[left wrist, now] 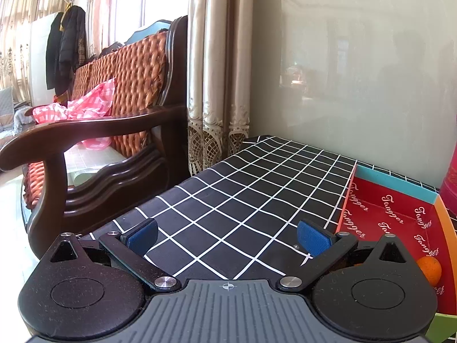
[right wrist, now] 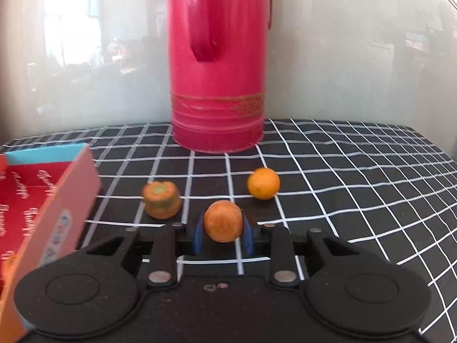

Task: Organize fruits
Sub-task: 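Reach the right gripper to the other orange cylindrical piece and close, then carry the orange piece with the right gripper into the red box and open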

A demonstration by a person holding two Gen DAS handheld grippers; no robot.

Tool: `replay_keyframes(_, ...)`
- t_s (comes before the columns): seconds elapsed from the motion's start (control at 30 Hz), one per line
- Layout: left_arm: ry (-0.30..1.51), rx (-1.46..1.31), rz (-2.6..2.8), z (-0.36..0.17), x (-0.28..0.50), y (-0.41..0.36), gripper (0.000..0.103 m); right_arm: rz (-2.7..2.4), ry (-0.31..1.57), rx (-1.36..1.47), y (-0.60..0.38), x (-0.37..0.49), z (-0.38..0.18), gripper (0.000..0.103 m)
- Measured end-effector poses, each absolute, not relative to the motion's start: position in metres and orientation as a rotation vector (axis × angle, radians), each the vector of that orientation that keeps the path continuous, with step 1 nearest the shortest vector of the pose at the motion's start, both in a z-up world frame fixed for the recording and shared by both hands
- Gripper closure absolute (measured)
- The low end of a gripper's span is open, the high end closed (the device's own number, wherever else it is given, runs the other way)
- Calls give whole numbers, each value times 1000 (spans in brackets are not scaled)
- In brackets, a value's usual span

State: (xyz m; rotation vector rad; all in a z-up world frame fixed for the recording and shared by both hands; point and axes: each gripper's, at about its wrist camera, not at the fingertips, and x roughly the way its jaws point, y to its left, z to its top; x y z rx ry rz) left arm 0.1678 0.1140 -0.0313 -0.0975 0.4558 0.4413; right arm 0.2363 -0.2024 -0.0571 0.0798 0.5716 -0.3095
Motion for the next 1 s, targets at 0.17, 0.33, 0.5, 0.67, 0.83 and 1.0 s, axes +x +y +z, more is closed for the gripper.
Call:
replay_keyframes(0.17, 456, -100, 445, -32, 167, 114, 0, -218, 526, 72, -185, 224, -43, 83)
replay_keyframes(0.33, 455, -97, 447, -32, 166, 115, 0, -158, 495, 74, -174, 213, -32, 83)
replay_keyframes(0.5, 460, -102, 449, -32, 165, 116, 0, -73, 452, 81, -165, 206, -22, 83)
replay_keyframes(0.67, 457, -95, 449, -32, 166, 114, 0, 21, 451, 55, -147, 200, -20, 83)
replay_keyframes(0.83, 463, -91, 447, -33, 167, 113, 0, 114, 458, 30, -126, 195, -20, 83)
replay_keyframes(1.0, 468, -92, 449, -33, 168, 114, 0, 197, 465, -4, -106, 189, -20, 83)
